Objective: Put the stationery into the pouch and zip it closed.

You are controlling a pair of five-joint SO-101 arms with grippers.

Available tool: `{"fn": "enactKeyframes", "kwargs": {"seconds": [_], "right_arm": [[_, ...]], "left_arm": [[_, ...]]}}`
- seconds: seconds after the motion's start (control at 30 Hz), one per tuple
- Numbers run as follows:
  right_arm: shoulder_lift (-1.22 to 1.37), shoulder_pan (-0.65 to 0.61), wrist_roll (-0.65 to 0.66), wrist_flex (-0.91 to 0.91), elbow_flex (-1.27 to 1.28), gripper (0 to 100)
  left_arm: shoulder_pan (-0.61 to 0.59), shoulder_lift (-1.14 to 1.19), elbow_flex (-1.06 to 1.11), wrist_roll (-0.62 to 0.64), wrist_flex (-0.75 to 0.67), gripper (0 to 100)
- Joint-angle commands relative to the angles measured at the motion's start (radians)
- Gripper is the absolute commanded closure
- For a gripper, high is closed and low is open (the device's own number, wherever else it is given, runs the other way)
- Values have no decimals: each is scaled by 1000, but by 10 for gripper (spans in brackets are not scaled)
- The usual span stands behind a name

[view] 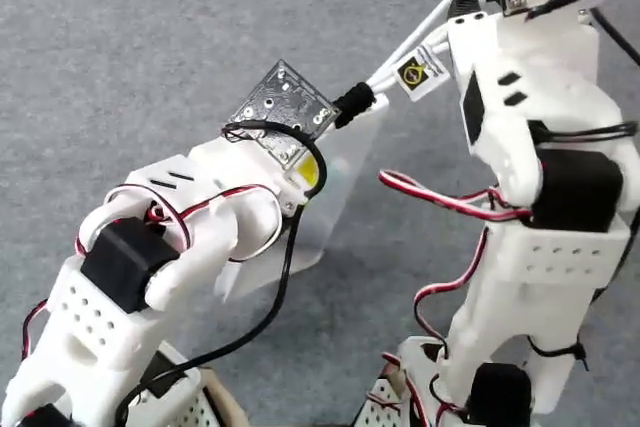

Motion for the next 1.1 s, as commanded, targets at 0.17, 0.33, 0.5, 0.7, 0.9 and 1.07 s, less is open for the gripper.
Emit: {"fn": "enactKeyframes", "kwargs": {"seconds": [0.17,0.33,0.5,0.7,0.9,1.07], "right_arm": [[-7,110,11,-160,88,987],[-5,149,11,-235,151,987],[-5,183,12,-298,200,987],[-5,199,12,-371,260,987],[59,215,12,-419,288,987],[160,258,11,-419,242,987]], "left_arm": [[-2,-32,-1,0,54,972],[-2,-32,-1,0,54,972],[-2,-32,-1,0,54,972],[-2,-32,48,-2,54,972],[-2,-55,58,-2,54,972],[-2,-78,58,-2,54,972]]}}
